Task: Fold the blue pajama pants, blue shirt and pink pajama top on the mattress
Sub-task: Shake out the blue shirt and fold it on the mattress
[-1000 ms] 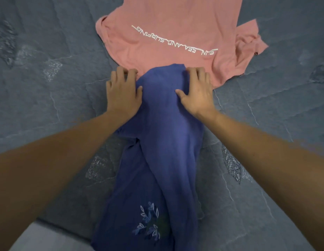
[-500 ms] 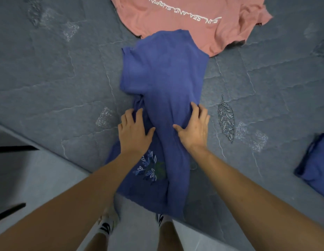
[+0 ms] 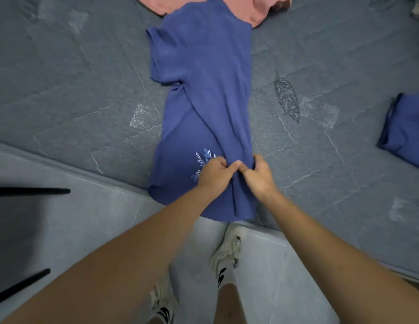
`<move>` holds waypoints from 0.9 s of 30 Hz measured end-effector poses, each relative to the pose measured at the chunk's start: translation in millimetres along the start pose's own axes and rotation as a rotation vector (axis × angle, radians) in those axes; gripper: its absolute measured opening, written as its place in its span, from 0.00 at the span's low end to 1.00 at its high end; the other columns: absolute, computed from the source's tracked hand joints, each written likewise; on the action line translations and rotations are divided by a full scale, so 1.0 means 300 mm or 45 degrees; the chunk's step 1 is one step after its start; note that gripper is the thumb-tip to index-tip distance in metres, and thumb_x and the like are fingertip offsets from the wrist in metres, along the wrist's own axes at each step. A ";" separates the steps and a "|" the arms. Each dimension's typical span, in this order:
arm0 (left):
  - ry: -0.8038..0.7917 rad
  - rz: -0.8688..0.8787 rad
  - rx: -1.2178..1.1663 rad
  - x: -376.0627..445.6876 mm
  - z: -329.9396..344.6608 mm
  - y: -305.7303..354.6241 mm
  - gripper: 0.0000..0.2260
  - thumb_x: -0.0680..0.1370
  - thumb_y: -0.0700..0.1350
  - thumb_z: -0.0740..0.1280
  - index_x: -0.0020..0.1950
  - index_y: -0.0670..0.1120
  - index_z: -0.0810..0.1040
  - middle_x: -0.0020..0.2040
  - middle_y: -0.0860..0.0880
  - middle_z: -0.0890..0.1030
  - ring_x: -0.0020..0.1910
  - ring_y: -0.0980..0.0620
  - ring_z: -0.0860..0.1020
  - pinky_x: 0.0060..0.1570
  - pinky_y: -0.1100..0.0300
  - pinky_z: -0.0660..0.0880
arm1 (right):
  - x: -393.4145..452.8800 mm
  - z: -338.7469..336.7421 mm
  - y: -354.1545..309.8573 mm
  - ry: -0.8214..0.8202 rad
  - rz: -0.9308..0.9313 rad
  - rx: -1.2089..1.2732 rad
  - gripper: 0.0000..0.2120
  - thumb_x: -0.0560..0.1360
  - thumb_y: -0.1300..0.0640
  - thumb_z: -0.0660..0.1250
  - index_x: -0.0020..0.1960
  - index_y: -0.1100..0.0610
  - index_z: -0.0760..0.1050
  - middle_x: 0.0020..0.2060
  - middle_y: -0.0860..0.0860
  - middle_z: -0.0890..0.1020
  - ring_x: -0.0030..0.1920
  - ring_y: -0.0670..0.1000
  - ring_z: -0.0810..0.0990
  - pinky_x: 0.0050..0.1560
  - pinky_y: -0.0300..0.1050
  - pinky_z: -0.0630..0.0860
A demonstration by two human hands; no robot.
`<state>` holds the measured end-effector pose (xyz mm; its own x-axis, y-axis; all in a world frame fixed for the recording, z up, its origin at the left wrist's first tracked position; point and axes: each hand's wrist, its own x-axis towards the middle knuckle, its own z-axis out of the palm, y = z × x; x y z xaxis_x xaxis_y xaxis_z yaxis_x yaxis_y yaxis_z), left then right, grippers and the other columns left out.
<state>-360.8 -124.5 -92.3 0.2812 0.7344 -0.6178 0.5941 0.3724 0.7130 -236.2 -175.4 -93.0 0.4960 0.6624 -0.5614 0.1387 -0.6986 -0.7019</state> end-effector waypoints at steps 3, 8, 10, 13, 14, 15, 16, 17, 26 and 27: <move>-0.045 -0.009 -0.096 -0.019 0.016 0.007 0.17 0.79 0.49 0.69 0.35 0.47 0.66 0.32 0.49 0.69 0.34 0.50 0.68 0.39 0.55 0.68 | -0.039 -0.023 0.016 -0.022 0.072 0.182 0.05 0.79 0.58 0.69 0.54 0.56 0.75 0.45 0.48 0.82 0.46 0.48 0.80 0.44 0.40 0.74; -0.201 -0.173 -0.628 -0.034 0.011 -0.027 0.11 0.80 0.49 0.65 0.42 0.50 0.66 0.44 0.44 0.75 0.45 0.48 0.78 0.42 0.49 0.83 | -0.064 -0.046 0.057 -0.086 0.090 0.186 0.03 0.80 0.60 0.68 0.51 0.57 0.75 0.47 0.55 0.83 0.46 0.51 0.80 0.49 0.49 0.77; -0.274 -0.232 -0.757 -0.051 0.002 -0.049 0.12 0.81 0.48 0.68 0.42 0.50 0.67 0.47 0.42 0.77 0.49 0.45 0.81 0.40 0.53 0.82 | -0.074 -0.049 0.075 -0.119 0.093 0.222 0.03 0.81 0.60 0.67 0.53 0.60 0.75 0.48 0.58 0.83 0.46 0.52 0.81 0.46 0.49 0.77; -0.298 -0.255 -0.805 -0.082 -0.022 -0.089 0.16 0.72 0.47 0.78 0.55 0.44 0.77 0.57 0.43 0.85 0.57 0.44 0.84 0.57 0.49 0.81 | -0.097 -0.046 0.097 -0.100 0.073 0.255 0.05 0.82 0.59 0.65 0.47 0.56 0.73 0.44 0.56 0.81 0.43 0.52 0.78 0.41 0.46 0.74; -0.323 -0.258 -0.823 -0.096 -0.033 -0.102 0.20 0.72 0.46 0.78 0.60 0.42 0.78 0.59 0.42 0.85 0.58 0.44 0.84 0.60 0.49 0.80 | -0.105 -0.045 0.102 -0.071 0.050 0.240 0.07 0.82 0.58 0.65 0.46 0.55 0.72 0.43 0.56 0.80 0.43 0.52 0.77 0.42 0.48 0.73; -0.367 -0.250 -0.830 -0.110 -0.045 -0.115 0.21 0.73 0.45 0.78 0.63 0.40 0.79 0.59 0.42 0.85 0.58 0.44 0.84 0.59 0.50 0.80 | -0.111 -0.043 0.109 -0.042 0.027 0.213 0.08 0.82 0.57 0.64 0.45 0.54 0.71 0.43 0.56 0.80 0.43 0.52 0.77 0.44 0.50 0.73; -0.410 -0.251 -0.842 -0.123 -0.056 -0.133 0.20 0.74 0.44 0.76 0.64 0.39 0.79 0.59 0.42 0.85 0.57 0.45 0.84 0.57 0.51 0.81 | -0.119 -0.041 0.112 -0.019 0.003 0.183 0.07 0.82 0.57 0.65 0.45 0.53 0.71 0.43 0.56 0.80 0.43 0.53 0.77 0.45 0.51 0.74; -0.429 -0.235 -0.828 -0.138 -0.072 -0.147 0.18 0.76 0.44 0.75 0.63 0.40 0.80 0.58 0.44 0.85 0.56 0.47 0.85 0.52 0.53 0.82 | -0.125 -0.038 0.113 -0.004 -0.019 0.164 0.06 0.82 0.56 0.65 0.46 0.53 0.72 0.44 0.56 0.81 0.43 0.53 0.78 0.46 0.53 0.76; 0.028 -0.034 -0.640 -0.207 -0.165 -0.183 0.10 0.79 0.48 0.72 0.55 0.43 0.83 0.51 0.49 0.87 0.50 0.52 0.85 0.45 0.57 0.82 | -0.150 0.053 0.075 -0.096 0.124 0.200 0.11 0.79 0.53 0.71 0.52 0.55 0.70 0.43 0.56 0.78 0.44 0.55 0.79 0.43 0.53 0.79; 0.057 -0.024 -0.626 -0.205 -0.168 -0.191 0.09 0.78 0.46 0.72 0.56 0.44 0.83 0.53 0.49 0.86 0.52 0.51 0.85 0.51 0.54 0.82 | -0.152 0.060 0.076 -0.088 0.126 0.157 0.15 0.77 0.52 0.73 0.56 0.55 0.69 0.44 0.54 0.80 0.45 0.54 0.81 0.48 0.54 0.79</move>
<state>-450.1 -162.2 -78.4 0.2346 0.7448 -0.6247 0.1697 0.6014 0.7808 -271.2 -216.8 -91.3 0.4416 0.6118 -0.6563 -0.0166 -0.7258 -0.6878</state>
